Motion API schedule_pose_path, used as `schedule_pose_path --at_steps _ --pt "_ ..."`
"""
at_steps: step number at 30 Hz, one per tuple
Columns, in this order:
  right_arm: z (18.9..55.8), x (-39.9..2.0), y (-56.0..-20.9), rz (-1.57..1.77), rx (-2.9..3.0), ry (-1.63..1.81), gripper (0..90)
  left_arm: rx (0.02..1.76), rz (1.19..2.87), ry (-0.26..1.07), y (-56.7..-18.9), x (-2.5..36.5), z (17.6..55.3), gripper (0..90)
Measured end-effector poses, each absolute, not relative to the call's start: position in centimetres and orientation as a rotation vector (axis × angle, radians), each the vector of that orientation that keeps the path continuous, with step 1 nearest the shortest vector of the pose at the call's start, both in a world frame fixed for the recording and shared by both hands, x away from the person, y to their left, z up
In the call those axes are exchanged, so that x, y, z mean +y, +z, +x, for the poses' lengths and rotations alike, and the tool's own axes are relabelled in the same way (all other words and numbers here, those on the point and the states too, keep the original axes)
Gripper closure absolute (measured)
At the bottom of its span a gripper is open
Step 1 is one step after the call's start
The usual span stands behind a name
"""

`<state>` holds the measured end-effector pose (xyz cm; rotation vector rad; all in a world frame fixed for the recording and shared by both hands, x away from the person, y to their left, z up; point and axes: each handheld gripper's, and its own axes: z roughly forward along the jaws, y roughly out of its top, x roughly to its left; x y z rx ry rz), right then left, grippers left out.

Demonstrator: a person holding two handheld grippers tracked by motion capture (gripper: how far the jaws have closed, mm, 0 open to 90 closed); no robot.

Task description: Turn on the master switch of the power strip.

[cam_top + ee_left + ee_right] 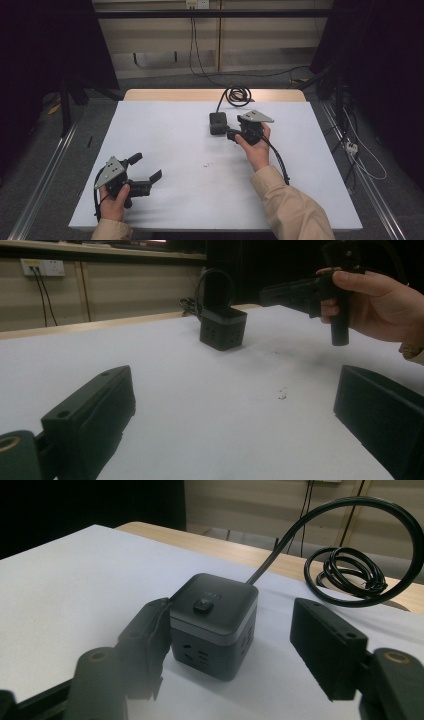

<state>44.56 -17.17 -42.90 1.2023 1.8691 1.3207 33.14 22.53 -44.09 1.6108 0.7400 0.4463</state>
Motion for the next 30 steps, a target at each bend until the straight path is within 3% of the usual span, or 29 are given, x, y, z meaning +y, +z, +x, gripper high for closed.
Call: schedule_pose_path --at_steps 20,30 --pt "45.7 -16.8 -43.0 1.214 1.885 1.334 59.4 0.741 1.609 0.447 -44.1 22.5 33.1 2.7" --pt "46.0 -16.6 -43.1 1.191 1.910 1.317 66.1 0.738 1.614 0.445 -44.1 22.5 33.2 2.7"
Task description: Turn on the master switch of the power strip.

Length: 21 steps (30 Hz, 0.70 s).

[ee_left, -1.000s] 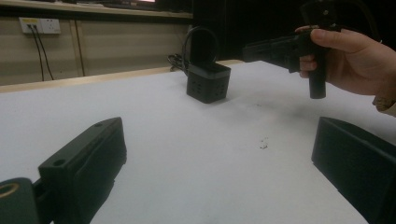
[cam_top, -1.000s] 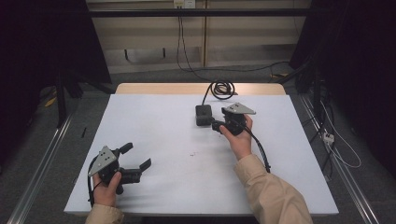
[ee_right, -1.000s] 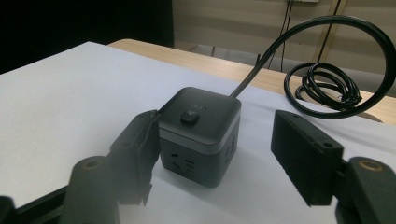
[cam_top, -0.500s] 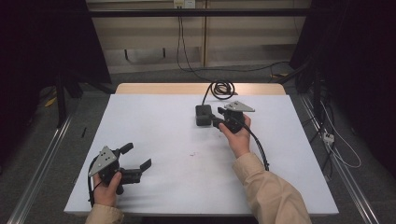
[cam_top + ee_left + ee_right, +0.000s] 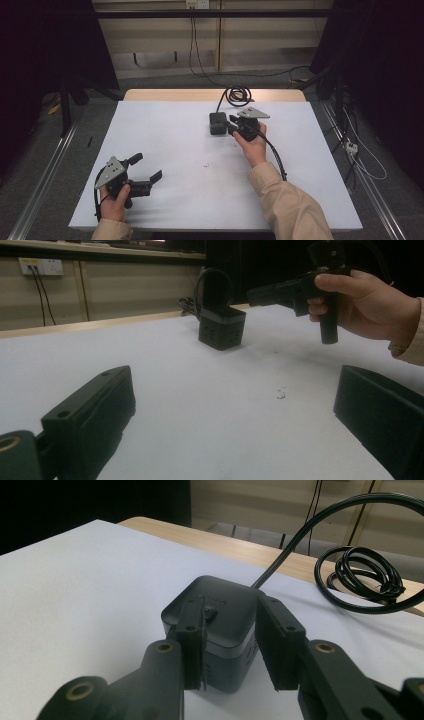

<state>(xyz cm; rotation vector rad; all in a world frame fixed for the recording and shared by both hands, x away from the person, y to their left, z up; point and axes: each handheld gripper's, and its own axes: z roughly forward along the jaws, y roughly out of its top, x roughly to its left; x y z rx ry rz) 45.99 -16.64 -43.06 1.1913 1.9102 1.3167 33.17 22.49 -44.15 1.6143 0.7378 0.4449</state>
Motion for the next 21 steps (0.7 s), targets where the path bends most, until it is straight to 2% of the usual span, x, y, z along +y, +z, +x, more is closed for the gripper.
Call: schedule_pose_path --at_steps 21 --pt "46.96 -16.07 -42.82 1.199 1.910 1.332 75.6 0.743 1.609 0.443 -44.11 22.58 33.16 2.7"
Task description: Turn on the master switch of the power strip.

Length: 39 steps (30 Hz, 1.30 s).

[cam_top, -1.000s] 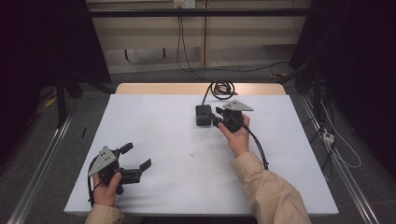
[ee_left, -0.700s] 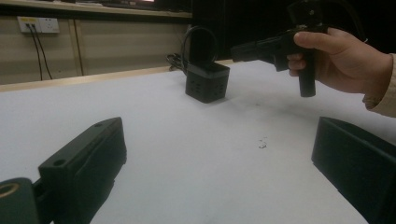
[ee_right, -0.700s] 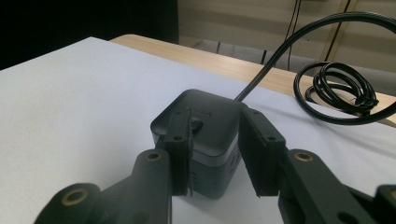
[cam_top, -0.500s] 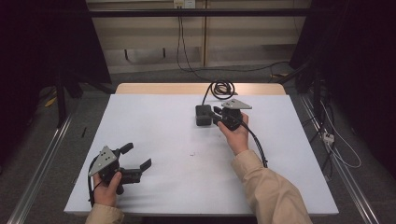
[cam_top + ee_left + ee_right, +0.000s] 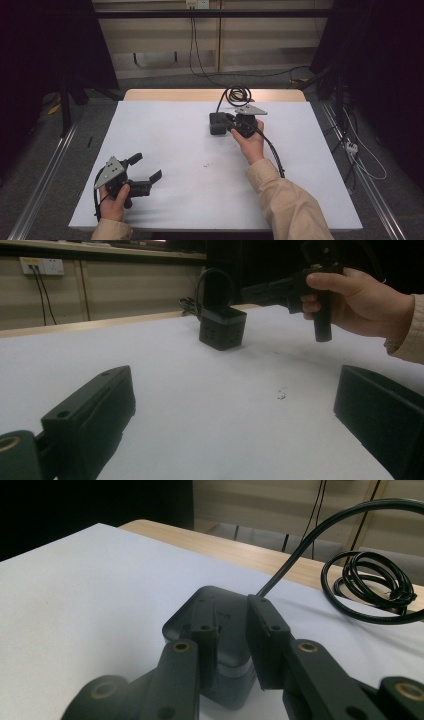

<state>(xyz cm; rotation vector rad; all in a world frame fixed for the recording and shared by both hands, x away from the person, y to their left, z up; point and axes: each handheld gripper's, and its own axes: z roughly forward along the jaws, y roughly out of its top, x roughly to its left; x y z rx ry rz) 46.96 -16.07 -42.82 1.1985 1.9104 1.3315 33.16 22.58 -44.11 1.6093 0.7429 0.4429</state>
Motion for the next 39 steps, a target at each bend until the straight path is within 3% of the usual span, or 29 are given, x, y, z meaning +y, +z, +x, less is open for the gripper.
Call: schedule_pose_path --at_steps 17,39 --pt "47.4 -16.1 -42.8 1.190 1.909 1.349 86.0 0.739 1.611 0.444 -44.1 22.5 33.2 2.7" --pt "48.0 -15.8 -43.1 1.166 1.921 1.354 90.0 0.738 1.613 0.442 -44.1 22.5 33.2 2.7"
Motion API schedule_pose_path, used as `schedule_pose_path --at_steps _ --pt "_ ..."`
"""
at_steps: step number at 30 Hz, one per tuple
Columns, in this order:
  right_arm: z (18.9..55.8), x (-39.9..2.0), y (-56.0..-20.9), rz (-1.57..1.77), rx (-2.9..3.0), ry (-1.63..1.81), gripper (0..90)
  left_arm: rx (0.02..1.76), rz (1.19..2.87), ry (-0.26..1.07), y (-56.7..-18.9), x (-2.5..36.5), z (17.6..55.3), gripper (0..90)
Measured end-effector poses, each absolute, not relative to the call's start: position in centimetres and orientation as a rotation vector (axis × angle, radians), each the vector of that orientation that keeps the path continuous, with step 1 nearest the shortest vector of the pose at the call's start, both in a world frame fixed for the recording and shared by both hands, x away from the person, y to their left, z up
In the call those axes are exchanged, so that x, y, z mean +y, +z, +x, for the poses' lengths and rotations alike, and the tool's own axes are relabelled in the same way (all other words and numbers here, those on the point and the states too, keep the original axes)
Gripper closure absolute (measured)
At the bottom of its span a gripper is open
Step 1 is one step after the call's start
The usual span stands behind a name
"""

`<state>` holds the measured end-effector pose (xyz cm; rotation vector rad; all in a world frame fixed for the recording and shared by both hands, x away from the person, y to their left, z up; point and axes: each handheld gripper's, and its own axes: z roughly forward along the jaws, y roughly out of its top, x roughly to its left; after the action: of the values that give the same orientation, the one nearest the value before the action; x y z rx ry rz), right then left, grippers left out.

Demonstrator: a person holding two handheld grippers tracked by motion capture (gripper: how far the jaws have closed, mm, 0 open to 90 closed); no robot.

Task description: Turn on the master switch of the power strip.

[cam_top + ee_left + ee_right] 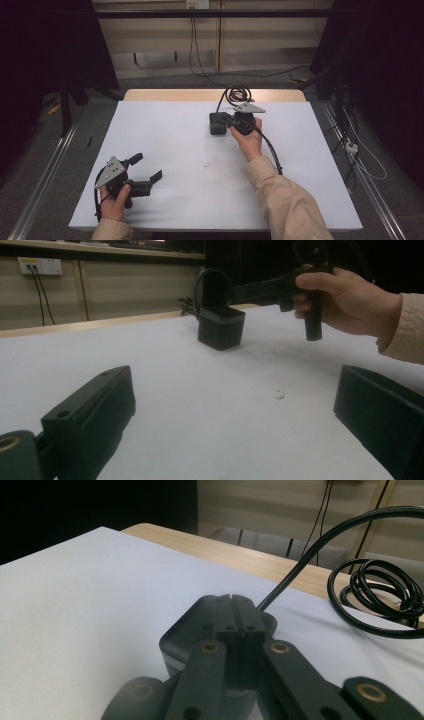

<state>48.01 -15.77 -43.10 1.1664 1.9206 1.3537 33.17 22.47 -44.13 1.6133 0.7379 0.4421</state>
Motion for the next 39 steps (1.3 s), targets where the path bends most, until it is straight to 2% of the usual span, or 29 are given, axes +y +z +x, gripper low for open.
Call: schedule_pose_path --at_steps 39 --pt "48.6 -14.4 -44.0 1.142 1.953 1.317 90.0 0.735 1.612 0.443 -44.1 22.5 33.1 2.7"
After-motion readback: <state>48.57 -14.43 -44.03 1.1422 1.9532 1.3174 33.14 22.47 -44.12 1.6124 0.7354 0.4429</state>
